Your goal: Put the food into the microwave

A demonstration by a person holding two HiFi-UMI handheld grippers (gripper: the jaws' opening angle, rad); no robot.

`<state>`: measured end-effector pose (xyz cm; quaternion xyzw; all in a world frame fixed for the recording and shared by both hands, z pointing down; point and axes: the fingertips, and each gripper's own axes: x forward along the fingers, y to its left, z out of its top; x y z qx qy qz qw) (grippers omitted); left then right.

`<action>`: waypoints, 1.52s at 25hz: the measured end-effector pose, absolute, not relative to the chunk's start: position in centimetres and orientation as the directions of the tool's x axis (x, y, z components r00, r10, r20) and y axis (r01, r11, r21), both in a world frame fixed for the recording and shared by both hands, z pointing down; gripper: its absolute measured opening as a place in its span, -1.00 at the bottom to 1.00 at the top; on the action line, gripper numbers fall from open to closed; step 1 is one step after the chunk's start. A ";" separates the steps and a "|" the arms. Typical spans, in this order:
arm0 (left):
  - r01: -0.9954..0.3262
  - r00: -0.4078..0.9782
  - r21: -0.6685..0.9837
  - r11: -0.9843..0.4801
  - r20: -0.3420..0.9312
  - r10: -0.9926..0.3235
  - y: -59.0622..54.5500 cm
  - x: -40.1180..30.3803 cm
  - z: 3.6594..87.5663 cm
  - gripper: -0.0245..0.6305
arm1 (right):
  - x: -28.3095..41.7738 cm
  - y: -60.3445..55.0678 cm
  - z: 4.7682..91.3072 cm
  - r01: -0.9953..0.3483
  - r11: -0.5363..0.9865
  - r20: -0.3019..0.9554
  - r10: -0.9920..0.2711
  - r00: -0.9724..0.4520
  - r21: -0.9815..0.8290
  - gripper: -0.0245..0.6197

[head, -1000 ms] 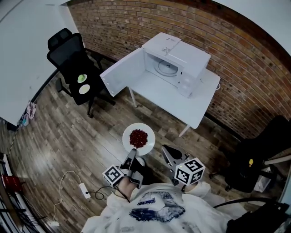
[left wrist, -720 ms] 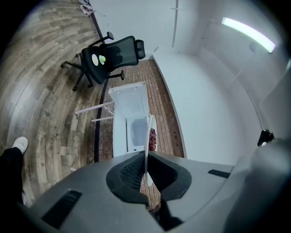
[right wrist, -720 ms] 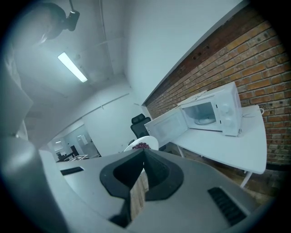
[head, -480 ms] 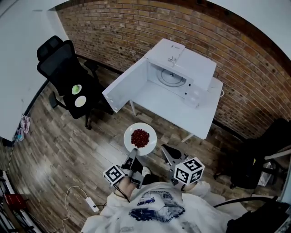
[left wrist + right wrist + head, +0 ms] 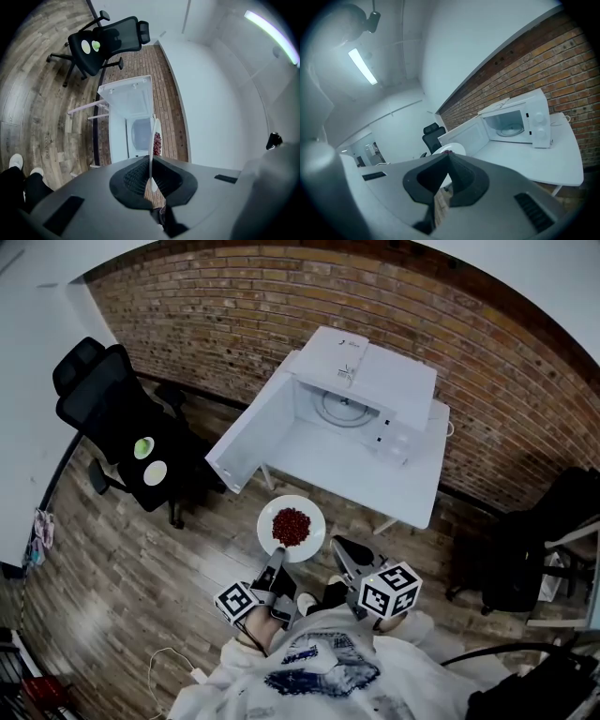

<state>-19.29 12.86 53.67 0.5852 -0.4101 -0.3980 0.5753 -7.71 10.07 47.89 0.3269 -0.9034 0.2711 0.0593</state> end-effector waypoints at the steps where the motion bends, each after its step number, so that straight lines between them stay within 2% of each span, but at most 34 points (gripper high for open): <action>1: -0.021 0.353 1.000 -0.005 0.003 -0.936 12.4 -19.3 53.7 -0.88 | -7.7 9.7 47.9 -0.628 0.634 0.283 -0.566 -0.774 -0.451 -0.88; 19: -0.048 0.470 0.999 0.016 0.037 -0.882 0.0 -19.1 54.5 -0.88 | -8.1 -1.9 49.0 -0.683 0.549 0.271 -0.648 -0.712 -0.482 -0.88; 38: -0.097 0.558 0.994 0.043 0.090 -0.825 -16.1 -13.9 55.8 -0.88 | -3.2 -17.2 49.9 -0.718 0.475 0.264 -0.708 -0.656 -0.509 -0.88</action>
